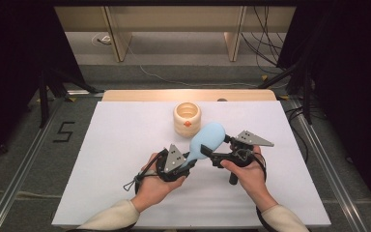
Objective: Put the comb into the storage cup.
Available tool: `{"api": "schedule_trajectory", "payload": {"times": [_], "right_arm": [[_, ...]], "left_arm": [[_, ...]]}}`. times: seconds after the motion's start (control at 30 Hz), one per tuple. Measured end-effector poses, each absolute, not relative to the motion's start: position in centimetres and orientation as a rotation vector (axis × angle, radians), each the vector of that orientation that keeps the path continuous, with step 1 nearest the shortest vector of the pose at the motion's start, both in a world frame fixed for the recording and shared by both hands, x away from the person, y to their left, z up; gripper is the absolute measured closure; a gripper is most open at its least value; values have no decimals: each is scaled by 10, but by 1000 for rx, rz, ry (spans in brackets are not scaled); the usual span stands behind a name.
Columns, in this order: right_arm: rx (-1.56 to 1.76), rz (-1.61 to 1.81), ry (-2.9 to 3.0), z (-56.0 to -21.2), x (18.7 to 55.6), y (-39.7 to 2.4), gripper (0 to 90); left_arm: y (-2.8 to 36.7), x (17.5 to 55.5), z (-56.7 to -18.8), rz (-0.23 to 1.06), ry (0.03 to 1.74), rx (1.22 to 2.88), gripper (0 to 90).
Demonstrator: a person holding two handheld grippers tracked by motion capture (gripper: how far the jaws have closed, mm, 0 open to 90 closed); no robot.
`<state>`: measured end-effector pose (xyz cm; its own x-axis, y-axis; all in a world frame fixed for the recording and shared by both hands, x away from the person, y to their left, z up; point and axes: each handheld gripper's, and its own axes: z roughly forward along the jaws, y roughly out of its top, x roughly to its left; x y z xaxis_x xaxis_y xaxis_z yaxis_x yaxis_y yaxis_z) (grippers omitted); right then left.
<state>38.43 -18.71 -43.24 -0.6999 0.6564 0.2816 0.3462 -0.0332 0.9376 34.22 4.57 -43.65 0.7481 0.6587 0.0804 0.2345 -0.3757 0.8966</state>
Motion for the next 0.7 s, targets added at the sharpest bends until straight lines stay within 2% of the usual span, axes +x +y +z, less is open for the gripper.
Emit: {"api": "schedule_trajectory", "payload": {"times": [0.53, 0.7], "right_arm": [[1079, 1797, 2002, -434, 387, -184, 86], [1079, 1800, 2009, -434, 387, -183, 109]], "left_arm": [[43, 340, -438, 528, 673, 1945, 693], [42, 339, -438, 527, 674, 1946, 693]]}}
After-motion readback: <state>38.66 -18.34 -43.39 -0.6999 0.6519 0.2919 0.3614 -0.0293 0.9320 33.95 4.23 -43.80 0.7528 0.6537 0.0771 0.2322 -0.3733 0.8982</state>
